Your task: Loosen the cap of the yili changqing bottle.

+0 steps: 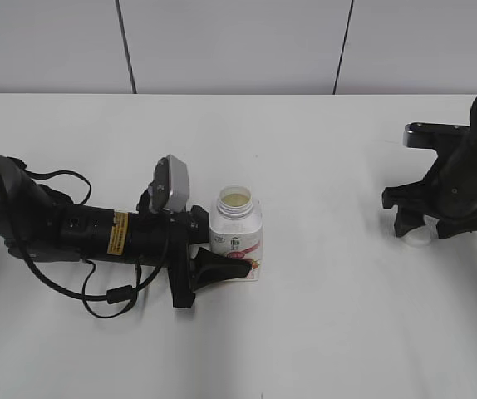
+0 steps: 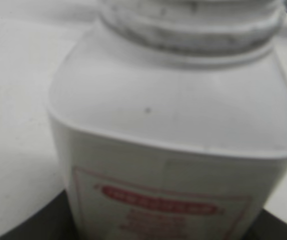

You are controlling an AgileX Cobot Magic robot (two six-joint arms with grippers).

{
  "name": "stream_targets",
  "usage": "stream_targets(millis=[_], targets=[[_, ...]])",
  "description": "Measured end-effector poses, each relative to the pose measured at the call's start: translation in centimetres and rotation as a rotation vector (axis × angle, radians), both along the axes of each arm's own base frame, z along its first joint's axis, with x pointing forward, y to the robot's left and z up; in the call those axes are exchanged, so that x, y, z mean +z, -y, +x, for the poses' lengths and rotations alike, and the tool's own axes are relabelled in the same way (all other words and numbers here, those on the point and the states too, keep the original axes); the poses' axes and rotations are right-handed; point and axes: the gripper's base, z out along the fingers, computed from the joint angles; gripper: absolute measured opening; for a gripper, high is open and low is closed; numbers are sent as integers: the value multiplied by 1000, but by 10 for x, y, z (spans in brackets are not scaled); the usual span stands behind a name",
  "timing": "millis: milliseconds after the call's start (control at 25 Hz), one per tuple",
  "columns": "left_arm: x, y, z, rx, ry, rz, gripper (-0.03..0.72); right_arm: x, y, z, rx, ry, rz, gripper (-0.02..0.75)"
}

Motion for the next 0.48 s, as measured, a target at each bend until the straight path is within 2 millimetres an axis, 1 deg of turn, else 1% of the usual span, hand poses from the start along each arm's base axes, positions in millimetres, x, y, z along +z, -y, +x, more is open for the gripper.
stream_targets(millis=[160, 280, 400, 480], targets=[[0, 0, 1, 8, -1, -3, 386, 0, -1, 0, -26, -7, 14, 522], [0, 0, 2, 27, -3, -6, 386, 6, -2, 2, -32, -40, 15, 524], [1, 0, 3, 33, -3, -7, 386, 18, -2, 5, -31, -80, 14, 524], [1, 0, 3, 35, -4, -8, 386, 30, -3, 8, -30, -74, 16, 524]])
